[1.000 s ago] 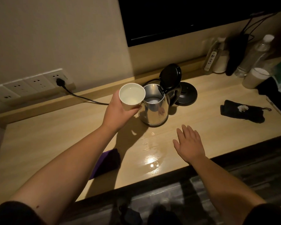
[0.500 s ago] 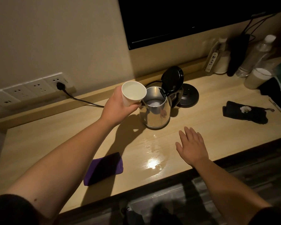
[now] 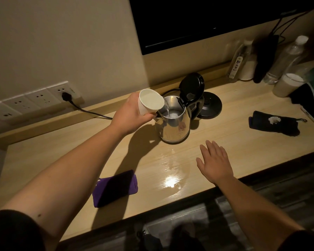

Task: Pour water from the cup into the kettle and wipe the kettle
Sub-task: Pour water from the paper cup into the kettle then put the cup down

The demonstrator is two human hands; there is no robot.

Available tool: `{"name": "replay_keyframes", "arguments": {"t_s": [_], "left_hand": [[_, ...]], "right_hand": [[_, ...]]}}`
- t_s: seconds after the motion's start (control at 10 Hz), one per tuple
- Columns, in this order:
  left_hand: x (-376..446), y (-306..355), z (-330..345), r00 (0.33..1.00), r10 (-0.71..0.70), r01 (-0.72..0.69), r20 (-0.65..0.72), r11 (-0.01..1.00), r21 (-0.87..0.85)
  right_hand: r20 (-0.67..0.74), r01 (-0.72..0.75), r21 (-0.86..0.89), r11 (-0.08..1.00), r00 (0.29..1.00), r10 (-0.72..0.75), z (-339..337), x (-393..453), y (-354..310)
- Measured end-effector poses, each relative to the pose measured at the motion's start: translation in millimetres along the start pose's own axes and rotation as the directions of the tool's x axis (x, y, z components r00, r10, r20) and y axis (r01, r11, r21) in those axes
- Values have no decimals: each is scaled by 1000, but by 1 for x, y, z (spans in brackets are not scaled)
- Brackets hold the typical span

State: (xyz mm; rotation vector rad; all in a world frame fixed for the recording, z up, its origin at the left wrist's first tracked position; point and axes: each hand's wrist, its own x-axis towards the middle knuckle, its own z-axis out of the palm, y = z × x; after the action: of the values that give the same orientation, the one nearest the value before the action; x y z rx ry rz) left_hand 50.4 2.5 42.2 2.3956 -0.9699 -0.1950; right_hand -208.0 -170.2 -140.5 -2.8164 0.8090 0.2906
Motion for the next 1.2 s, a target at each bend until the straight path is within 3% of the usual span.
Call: {"name": "replay_keyframes", "arguments": {"t_s": [1.2], "left_hand": [[12,7,-5,992,98,-105,74,989,103]], "right_hand": [[-5,3,16,1000,1000,-3,-3,-2,0]]}}
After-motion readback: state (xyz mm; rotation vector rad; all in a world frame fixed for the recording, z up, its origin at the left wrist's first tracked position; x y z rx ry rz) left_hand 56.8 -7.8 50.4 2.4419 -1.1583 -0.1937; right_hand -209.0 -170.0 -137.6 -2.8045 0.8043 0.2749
